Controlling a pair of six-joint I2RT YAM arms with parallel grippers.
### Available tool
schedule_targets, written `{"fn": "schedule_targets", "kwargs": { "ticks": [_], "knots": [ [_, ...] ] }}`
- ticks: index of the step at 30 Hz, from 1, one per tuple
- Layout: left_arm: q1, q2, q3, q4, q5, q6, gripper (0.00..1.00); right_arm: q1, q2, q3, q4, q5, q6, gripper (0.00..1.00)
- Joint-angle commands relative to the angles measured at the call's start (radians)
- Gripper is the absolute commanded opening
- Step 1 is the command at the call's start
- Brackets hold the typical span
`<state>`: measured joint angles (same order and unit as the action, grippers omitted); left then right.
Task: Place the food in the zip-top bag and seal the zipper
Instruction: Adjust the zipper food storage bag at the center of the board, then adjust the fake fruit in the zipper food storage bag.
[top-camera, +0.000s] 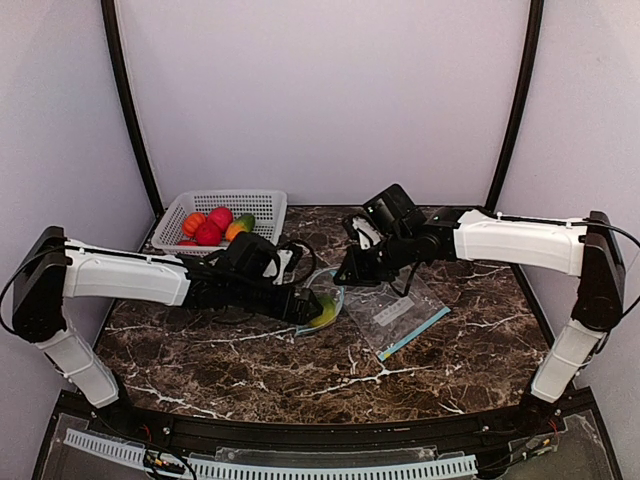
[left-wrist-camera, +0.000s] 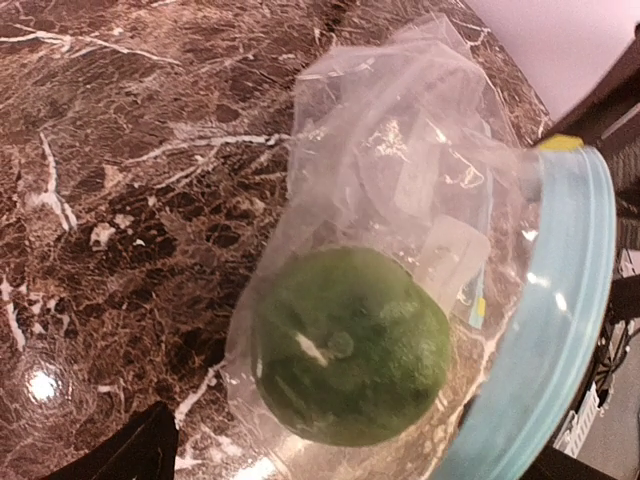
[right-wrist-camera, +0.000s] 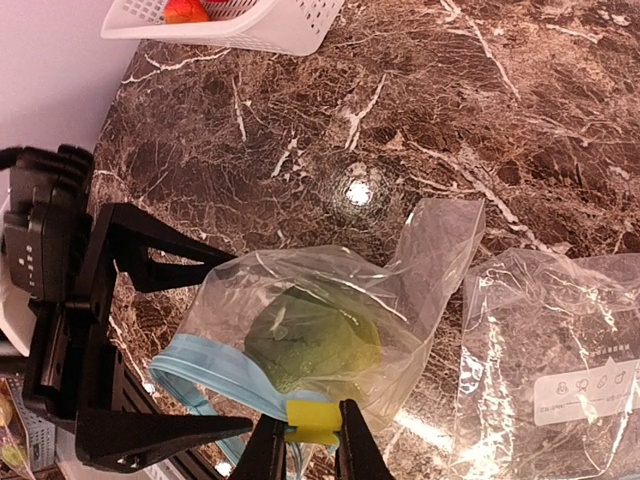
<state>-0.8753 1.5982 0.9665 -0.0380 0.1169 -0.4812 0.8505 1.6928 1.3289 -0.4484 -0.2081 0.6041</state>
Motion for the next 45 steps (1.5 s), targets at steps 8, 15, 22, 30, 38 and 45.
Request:
{"fn": "schedule_targets", "kwargs": {
  "ticks": [8, 15, 22, 30, 38, 45],
  "knots": [
    [-0.001, 0.062, 0.056, 0.112, -0.173, -0.077, 0.99, 0.01, 0.014, -0.01, 0.042, -0.009, 0.007, 0.0],
    [-0.002, 0.104, 0.063, 0.163, -0.126, -0.089, 0.99, 0.009, 0.019, -0.013, 0.048, -0.012, 0.008, 0.0],
    [-0.007, 0.132, 0.072, 0.12, -0.124, -0.075, 0.99, 0.009, 0.019, -0.012, 0.047, -0.008, 0.008, 0.0],
    [-0.012, 0.147, 0.073, 0.01, -0.196, -0.046, 0.99, 0.009, 0.01, -0.008, 0.044, 0.001, 0.007, 0.0],
    [-0.031, 0.169, 0.068, -0.047, -0.245, -0.023, 0.99, 0.009, 0.004, 0.004, 0.035, 0.008, 0.003, 0.0],
    [-0.046, 0.185, 0.082, -0.114, -0.312, -0.016, 0.99, 0.009, 0.007, 0.007, 0.027, 0.012, 0.002, 0.0]
  ]
}}
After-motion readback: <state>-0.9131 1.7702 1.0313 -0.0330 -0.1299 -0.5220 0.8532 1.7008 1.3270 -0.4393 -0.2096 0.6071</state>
